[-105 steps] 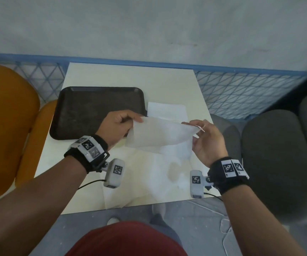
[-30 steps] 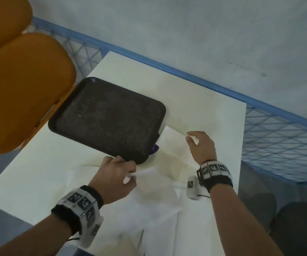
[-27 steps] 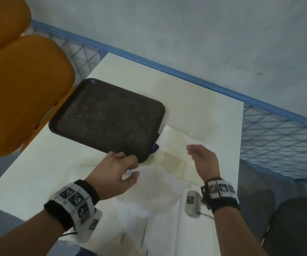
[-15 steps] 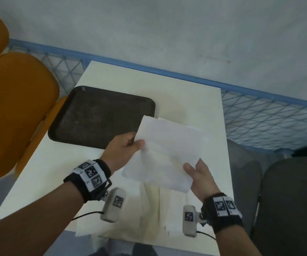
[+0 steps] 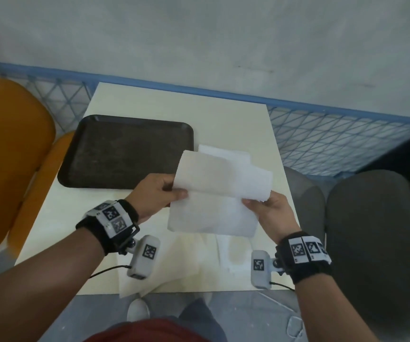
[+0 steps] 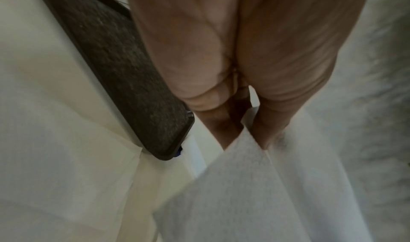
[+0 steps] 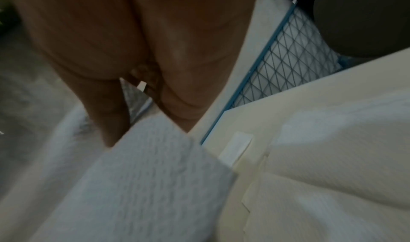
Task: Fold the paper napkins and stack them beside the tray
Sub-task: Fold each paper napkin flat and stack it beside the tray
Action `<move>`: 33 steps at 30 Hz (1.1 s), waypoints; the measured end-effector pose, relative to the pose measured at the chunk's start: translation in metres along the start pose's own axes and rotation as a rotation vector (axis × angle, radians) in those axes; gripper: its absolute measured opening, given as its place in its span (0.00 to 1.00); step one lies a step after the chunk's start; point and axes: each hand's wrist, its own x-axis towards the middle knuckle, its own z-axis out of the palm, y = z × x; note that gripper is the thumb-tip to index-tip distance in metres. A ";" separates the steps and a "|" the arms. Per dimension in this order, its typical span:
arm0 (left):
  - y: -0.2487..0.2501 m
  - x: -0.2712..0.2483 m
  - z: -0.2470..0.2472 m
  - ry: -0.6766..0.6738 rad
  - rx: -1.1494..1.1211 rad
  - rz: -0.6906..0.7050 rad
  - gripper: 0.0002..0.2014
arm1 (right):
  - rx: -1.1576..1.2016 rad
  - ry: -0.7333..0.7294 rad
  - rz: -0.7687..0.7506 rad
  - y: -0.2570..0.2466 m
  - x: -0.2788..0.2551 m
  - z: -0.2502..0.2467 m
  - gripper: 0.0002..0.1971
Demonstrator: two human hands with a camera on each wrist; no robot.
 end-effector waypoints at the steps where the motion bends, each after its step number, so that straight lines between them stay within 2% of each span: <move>1: 0.001 -0.001 -0.001 0.010 0.006 0.010 0.15 | 0.020 0.019 0.000 -0.003 -0.003 0.000 0.08; 3: 0.002 -0.003 -0.001 0.035 0.037 0.034 0.14 | 0.155 0.018 0.000 -0.008 -0.010 -0.001 0.20; 4: 0.003 -0.003 -0.001 0.042 0.058 0.052 0.13 | 0.250 -0.011 0.015 -0.010 -0.013 -0.003 0.22; 7: 0.001 -0.004 0.000 0.042 0.075 0.122 0.15 | 0.396 -0.034 0.097 -0.010 -0.020 -0.006 0.15; 10: 0.000 -0.008 0.001 0.072 0.200 0.155 0.16 | 0.243 0.006 0.116 0.000 -0.022 -0.004 0.07; 13: -0.007 -0.009 0.000 0.046 0.420 0.154 0.21 | 0.179 0.055 0.134 0.017 -0.018 -0.005 0.14; 16: -0.024 -0.009 -0.007 -0.021 0.472 0.073 0.21 | 0.136 0.079 0.182 0.037 -0.014 -0.010 0.15; 18: -0.040 -0.009 -0.010 -0.048 0.523 -0.017 0.19 | -0.022 0.071 0.185 0.048 -0.013 -0.011 0.14; 21: -0.068 -0.006 -0.002 -0.014 0.750 -0.095 0.18 | -0.302 0.044 0.192 0.067 -0.005 -0.013 0.13; 23: -0.082 -0.004 0.015 -0.006 0.833 -0.095 0.20 | -0.475 0.024 0.208 0.077 0.001 -0.014 0.13; 25: -0.093 -0.001 0.039 -0.090 0.942 -0.076 0.24 | -0.633 0.012 0.214 0.088 0.002 -0.011 0.14; 27: -0.106 0.004 0.062 -0.177 1.056 -0.032 0.27 | -0.833 -0.007 0.105 0.101 -0.002 -0.001 0.19; 30: -0.127 0.014 0.084 -0.196 1.252 0.038 0.29 | -1.096 -0.216 -0.075 0.117 -0.015 0.029 0.28; 33: -0.137 0.019 0.092 -0.187 1.390 0.055 0.27 | -1.250 -0.454 -0.013 0.125 -0.025 0.052 0.33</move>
